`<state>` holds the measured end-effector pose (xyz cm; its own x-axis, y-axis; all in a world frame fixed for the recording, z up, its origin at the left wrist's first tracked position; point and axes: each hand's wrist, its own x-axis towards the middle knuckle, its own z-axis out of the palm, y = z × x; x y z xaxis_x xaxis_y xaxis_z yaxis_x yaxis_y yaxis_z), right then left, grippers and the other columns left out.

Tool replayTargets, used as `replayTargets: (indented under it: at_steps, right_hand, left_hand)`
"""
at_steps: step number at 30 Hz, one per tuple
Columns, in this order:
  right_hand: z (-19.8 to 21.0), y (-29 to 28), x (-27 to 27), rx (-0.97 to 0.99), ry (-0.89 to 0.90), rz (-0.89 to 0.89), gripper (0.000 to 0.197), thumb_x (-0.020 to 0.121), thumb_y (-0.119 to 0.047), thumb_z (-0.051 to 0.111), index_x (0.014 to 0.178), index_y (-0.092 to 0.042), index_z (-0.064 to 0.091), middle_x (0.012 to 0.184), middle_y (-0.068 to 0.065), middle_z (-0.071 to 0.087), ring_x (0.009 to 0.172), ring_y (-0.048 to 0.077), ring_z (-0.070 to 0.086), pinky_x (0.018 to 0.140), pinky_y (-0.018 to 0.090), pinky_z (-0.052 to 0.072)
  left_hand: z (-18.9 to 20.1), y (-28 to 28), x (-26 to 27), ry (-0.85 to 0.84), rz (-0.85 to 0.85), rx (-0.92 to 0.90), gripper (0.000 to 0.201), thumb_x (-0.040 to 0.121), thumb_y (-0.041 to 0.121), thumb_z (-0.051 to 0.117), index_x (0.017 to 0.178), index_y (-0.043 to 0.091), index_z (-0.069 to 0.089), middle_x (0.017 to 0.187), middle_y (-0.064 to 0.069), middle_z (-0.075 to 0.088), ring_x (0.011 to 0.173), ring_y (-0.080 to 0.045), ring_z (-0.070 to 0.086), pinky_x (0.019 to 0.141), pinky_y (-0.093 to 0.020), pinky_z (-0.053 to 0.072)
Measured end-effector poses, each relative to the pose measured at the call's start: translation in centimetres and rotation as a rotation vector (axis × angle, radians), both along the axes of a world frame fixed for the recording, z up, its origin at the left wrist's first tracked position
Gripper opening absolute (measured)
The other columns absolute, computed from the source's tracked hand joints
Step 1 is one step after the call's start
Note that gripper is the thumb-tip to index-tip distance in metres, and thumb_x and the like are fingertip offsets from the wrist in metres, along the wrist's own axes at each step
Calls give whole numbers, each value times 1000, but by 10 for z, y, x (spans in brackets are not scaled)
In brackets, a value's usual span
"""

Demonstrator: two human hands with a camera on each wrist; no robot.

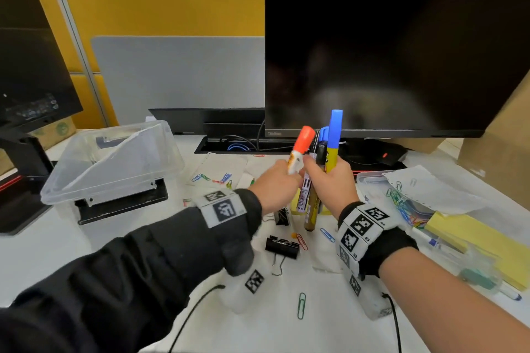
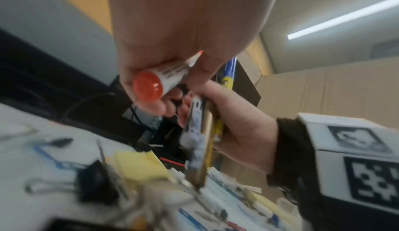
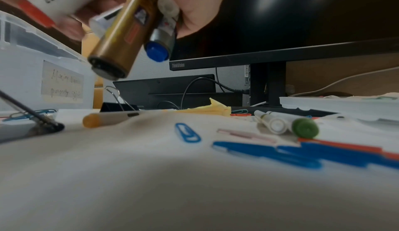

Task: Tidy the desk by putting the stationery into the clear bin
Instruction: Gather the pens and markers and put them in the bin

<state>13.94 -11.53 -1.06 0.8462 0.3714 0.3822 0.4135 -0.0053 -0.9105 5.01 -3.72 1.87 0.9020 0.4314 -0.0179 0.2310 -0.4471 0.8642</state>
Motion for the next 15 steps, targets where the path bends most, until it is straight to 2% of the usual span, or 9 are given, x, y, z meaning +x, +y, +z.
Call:
replayTargets:
  at_steps: [2, 4, 5, 8, 10, 13, 15]
  right_hand:
    - [-1, 0, 3, 11, -19, -44, 30, 87, -19, 59, 61, -17, 43, 55, -4, 44, 48, 4, 46, 47, 6, 37]
    - [-2, -1, 6, 33, -1, -43, 26, 87, -20, 59, 65, -16, 46, 59, 0, 47, 57, 13, 48, 56, 16, 42]
    - [-2, -1, 7, 39, 13, -36, 23, 87, -20, 59, 67, -17, 48, 62, 2, 50, 60, 14, 51, 59, 20, 44]
    - [0, -1, 4, 54, 39, -12, 21, 87, -22, 58, 68, -19, 49, 63, 1, 53, 61, 13, 54, 61, 22, 47]
    - [1, -2, 3, 50, 37, -9, 23, 87, -23, 58, 67, -19, 48, 60, -2, 51, 57, 10, 53, 60, 20, 45]
    - [2, -2, 0, 45, 57, 42, 25, 87, -26, 59, 66, -18, 48, 60, -3, 51, 59, 9, 54, 64, 21, 45]
    - [4, -3, -1, 49, 82, 90, 20, 86, -32, 59, 73, -17, 54, 65, -2, 55, 65, 11, 58, 69, 23, 47]
  left_hand:
    - [-4, -9, 11, 2, -16, -104, 24, 91, 15, 42, 115, 10, 41, 90, -4, 50, 80, -16, 49, 75, -34, 45]
    - [-7, -11, 17, 17, -11, -182, 37, 88, 10, 47, 123, 6, 36, 86, -2, 49, 75, -13, 50, 71, -31, 48]
    - [-8, -11, 19, 28, -16, -201, 43, 86, 7, 50, 126, 7, 33, 88, -3, 50, 78, -14, 53, 73, -33, 51]
    - [-10, -11, 20, 49, -71, -213, 62, 79, 1, 59, 128, 14, 24, 102, -9, 54, 93, -22, 58, 84, -41, 55]
    - [-11, -10, 21, 25, -106, -182, 71, 75, 0, 66, 129, 14, 22, 105, -10, 55, 94, -20, 60, 82, -39, 57]
    - [-12, -14, 21, -12, -105, -72, 68, 74, 2, 70, 126, 12, 27, 94, 2, 54, 82, -7, 56, 67, -22, 53]
    - [-17, -17, 23, -76, -58, -70, 67, 72, 3, 71, 126, 16, 34, 101, -1, 59, 89, -14, 60, 75, -29, 56]
